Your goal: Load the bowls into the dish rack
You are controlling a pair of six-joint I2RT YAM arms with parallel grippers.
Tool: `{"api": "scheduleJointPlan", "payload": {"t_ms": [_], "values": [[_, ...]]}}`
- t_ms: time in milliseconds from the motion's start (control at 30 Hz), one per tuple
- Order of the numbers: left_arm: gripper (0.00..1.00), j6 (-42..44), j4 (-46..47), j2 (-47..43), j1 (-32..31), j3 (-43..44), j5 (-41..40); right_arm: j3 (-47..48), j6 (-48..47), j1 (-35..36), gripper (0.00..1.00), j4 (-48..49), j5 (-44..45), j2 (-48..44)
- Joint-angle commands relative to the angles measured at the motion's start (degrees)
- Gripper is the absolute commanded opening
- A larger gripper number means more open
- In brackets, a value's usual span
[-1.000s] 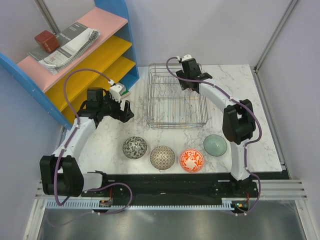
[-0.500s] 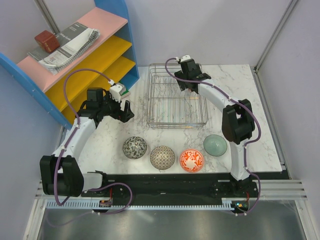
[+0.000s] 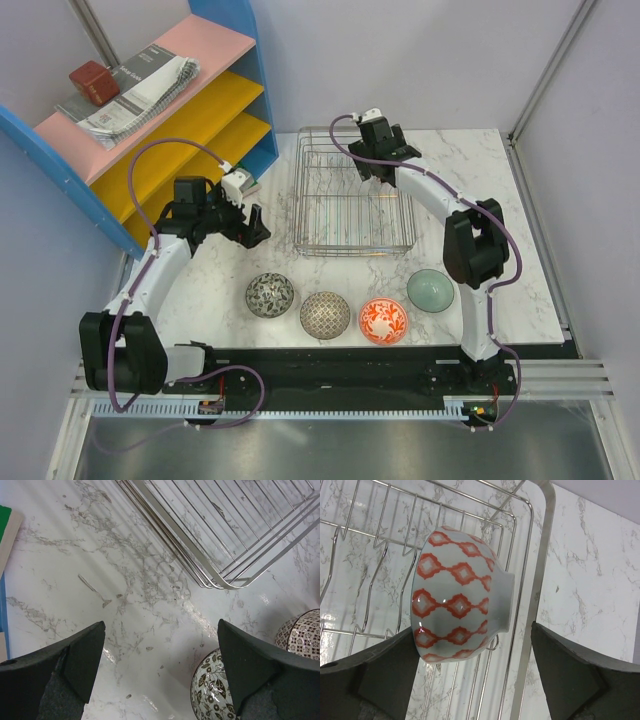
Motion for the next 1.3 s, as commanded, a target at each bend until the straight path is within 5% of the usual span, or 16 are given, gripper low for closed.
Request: {"api": "scheduleJointPlan", "payload": {"t_ms": [0,167,633,1100,1267], "values": [[1.0,2.6,-0.9,-2.0,0.3,0.8,3.1,3.2,0.1,0.0,0.94,0.7,4.0,-0.2],[1.0,3.0,-1.5,-2.0,0.3,1.0,3.6,2.8,1.9,0.6,0.95,-1.6,-1.4,1.0],[1.0,4.2,-2.4,-1.2,0.3,1.6,4.5,2.7,0.3,2.6,0.97,-3.9,1.2,1.4],[1.0,11.1,-10.1,-2.9,-1.2,5.6,11.2,-12.7,-4.8,2.1,0.98,-10.2,-8.1,-24.3],[1.0,12.8,-11.9,-4.7,-4.2,5.5,8.4,-23.4,-6.6,-5.5,0.98,-14.5,-14.9,-34.9]]}}
